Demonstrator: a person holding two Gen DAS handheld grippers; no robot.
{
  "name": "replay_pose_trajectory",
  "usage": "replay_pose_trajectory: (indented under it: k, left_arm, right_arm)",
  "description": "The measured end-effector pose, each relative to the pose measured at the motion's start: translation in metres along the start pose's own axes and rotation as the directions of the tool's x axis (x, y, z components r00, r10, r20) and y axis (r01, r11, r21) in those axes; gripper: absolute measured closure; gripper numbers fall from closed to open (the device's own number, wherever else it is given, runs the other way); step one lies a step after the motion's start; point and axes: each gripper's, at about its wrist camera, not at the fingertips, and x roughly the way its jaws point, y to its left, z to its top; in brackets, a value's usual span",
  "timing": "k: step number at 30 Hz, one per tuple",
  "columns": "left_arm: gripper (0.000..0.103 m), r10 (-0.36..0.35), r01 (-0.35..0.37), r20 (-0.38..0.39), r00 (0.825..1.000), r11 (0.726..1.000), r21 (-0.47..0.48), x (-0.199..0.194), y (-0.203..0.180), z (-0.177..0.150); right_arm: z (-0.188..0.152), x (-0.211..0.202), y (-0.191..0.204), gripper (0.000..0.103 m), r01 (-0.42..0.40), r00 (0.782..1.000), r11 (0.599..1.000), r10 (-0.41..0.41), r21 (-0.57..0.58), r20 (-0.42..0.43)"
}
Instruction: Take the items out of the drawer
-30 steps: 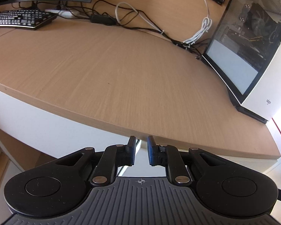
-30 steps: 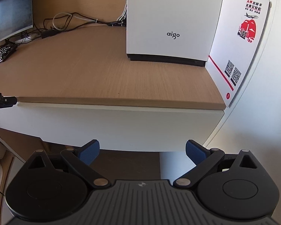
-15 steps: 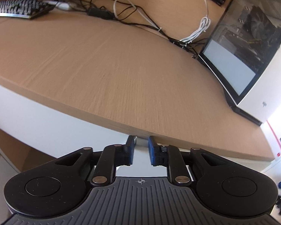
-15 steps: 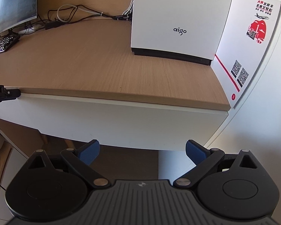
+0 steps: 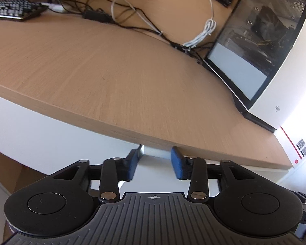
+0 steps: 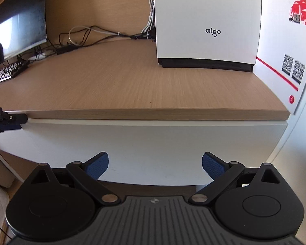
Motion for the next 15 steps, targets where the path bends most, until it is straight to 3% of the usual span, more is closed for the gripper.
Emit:
replay_pose_trajectory:
  k: [4,10,15]
  left_arm:
    - [0.06,-0.032,0.033,0.014,0.999,0.999,-0.033,0.001,0.007,-0.003]
    - [0.053,-0.025,0.023,0.033,0.999,0.998,0.054,0.001,-0.002,-0.008]
    - [0.055,-0.02,0.016,0.032,0.999,0.993,0.116,0.0,-0.007,-0.011]
  right_arm:
    - [-0.003,-0.001,0.006,0.004,0.005,0.998,1.0,-0.006,0.018,0.055]
    - [-0.001,0.001,0.014,0.004,0.032,0.997,0.999,-0.032,0.0,0.072]
    - [-0.01,0.001,0.008,0.004,0.054,0.996,0.998,-0.055,0.013,0.064]
